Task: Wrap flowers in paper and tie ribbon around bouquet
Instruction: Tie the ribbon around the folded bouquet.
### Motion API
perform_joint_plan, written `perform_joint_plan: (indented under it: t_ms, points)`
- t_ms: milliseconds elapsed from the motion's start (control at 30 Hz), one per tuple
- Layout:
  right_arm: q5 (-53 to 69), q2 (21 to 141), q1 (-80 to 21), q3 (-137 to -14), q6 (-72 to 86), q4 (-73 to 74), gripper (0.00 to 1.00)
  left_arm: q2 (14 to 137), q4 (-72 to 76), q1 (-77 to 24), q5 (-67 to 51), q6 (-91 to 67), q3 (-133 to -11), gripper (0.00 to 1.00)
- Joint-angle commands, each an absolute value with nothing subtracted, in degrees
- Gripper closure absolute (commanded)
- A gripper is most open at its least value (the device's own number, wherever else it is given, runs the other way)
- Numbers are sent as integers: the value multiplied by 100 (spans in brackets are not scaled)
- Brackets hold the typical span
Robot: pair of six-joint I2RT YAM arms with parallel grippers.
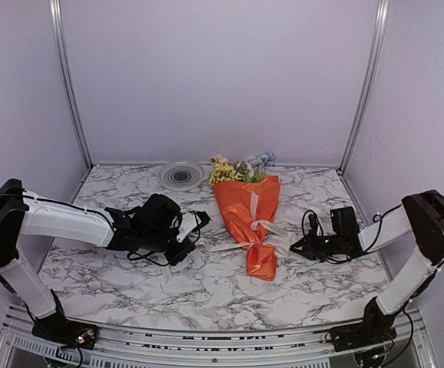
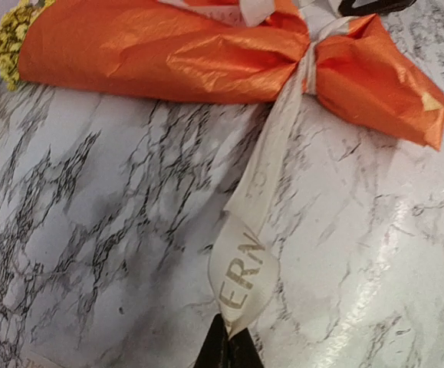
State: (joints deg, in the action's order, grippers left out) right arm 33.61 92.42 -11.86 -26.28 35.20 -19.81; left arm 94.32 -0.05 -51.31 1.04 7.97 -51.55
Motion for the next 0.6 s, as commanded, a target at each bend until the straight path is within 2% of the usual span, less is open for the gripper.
perform_joint_plan:
  t_ms: [0, 100, 200, 333, 500, 567]
  points:
    - [3159, 8665, -1516, -2505, 3704, -831, 90, 9116, 915, -5334, -1099, 1005, -5326, 100]
    - [3030, 8285, -1684, -2771, 3390, 199, 62, 9088, 1222, -5413, -1564, 1061, -5357, 100]
    - [2356, 7770, -1681, -3229, 2990, 1324, 47, 9210, 1301, -5489, -1650, 1144, -5529, 100]
    - [1459, 7473, -1682, -4211, 2385, 2057, 38, 9364, 1332, -5513, -1766, 1149, -5734, 100]
    - [1693, 8225, -1828, -5282, 1303, 2371, 38, 9403, 1368, -5528, -1733, 1148, -5780, 100]
    - [1533, 8566, -2040, -5694, 923, 2589, 34, 9406, 1363, -5526, -1700, 1120, -5762, 100]
